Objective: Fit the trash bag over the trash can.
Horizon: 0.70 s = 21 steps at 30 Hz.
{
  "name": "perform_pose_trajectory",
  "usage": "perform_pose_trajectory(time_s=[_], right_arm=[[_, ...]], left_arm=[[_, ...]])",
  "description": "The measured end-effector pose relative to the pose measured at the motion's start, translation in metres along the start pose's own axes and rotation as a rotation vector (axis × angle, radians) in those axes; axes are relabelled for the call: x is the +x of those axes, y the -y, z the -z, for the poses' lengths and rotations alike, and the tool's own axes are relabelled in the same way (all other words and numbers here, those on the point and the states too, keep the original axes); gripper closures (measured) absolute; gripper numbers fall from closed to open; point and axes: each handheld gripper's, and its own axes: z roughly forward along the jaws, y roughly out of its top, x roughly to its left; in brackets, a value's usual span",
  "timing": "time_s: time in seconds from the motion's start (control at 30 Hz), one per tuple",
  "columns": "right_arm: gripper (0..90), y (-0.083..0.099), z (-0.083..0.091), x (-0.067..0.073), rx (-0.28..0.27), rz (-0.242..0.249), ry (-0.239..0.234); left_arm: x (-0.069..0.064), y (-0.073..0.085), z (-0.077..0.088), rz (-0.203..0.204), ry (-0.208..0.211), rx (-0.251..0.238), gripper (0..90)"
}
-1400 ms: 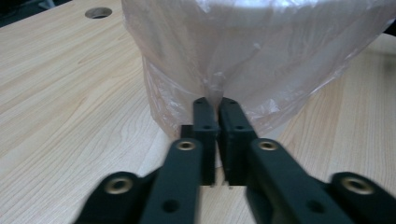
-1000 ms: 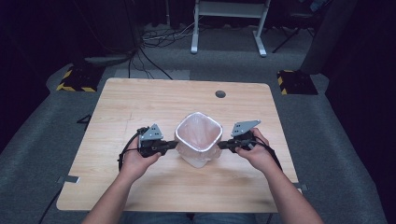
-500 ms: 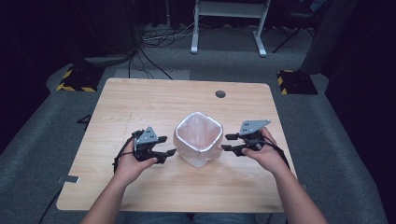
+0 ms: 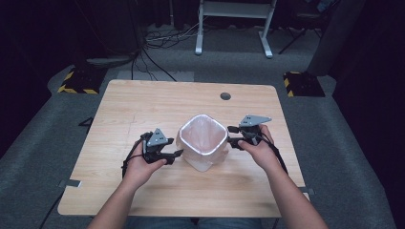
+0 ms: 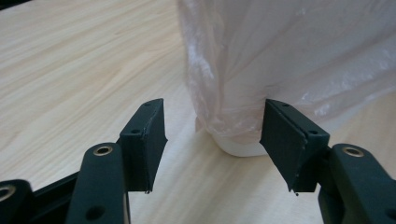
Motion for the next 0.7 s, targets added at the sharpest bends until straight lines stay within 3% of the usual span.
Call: perform_pose_trajectory(time_s=[0.07, 0.17, 0.23, 0.37, 0.7], right_arm=[[49.4, 0.003, -0.002, 0.009, 0.045, 0.017, -0.002], [49.5, 0.008, -0.004, 0.027, 0.113, 0.072, -0.016], [46.1, 0.012, -0.004, 0.038, 0.136, 0.079, -0.029], [42.1, 0.017, 0.006, 0.039, 0.104, 0.035, -0.058], [38.2, 0.013, 0.041, 0.030, 0.051, 0.025, -0.001]], left_arm=[[0.002, -0.001, -0.005, -0.023, -0.045, 0.017, 45.7], [0.004, -0.005, -0.012, -0.018, -0.071, 0.034, 46.5], [0.004, -0.006, -0.012, 0.001, -0.070, 0.030, 45.6], [0.004, -0.001, -0.001, 0.027, -0.061, 0.005, 39.3], [0.000, 0.003, 0.044, 0.012, -0.056, -0.029, 34.4]])
